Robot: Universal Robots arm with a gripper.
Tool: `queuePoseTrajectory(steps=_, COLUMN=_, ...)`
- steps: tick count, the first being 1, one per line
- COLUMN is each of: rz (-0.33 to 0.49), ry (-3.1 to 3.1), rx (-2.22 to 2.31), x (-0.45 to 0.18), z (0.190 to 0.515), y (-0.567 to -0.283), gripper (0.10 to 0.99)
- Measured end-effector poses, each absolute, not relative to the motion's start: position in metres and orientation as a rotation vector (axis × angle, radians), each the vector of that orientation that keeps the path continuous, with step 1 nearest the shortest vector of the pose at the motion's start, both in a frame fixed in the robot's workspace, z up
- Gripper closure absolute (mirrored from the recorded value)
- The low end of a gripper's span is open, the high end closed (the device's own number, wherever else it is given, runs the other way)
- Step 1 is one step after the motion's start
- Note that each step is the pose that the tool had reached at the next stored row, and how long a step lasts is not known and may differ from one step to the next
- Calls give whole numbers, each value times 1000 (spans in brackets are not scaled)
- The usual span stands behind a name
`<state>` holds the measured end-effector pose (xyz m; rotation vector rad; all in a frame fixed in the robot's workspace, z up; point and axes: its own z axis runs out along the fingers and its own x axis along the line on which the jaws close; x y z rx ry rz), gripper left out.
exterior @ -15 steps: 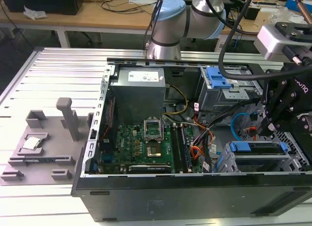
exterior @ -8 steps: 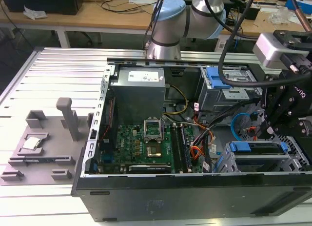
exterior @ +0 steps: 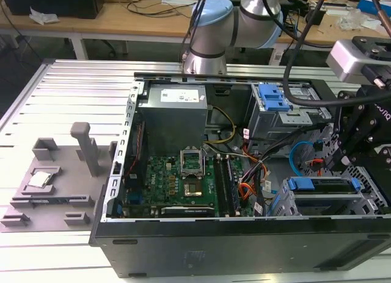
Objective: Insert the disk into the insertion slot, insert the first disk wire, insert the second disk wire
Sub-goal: 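Insert the first disk wire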
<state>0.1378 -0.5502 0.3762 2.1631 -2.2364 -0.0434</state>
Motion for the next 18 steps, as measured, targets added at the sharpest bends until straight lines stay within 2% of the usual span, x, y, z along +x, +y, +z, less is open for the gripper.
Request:
queuePoseTrajectory(steps=16, rz=-43, ry=-2236, rx=2162, x=146, z=373, y=-549, gripper=980)
queuePoseTrajectory(steps=17, rz=-43, ry=-2236, rx=2162, x=146, z=373, y=-549, gripper=973)
queuePoseTrajectory(steps=18, rz=-43, ry=-2236, rx=2163, x=146, z=373, y=-549, gripper=851)
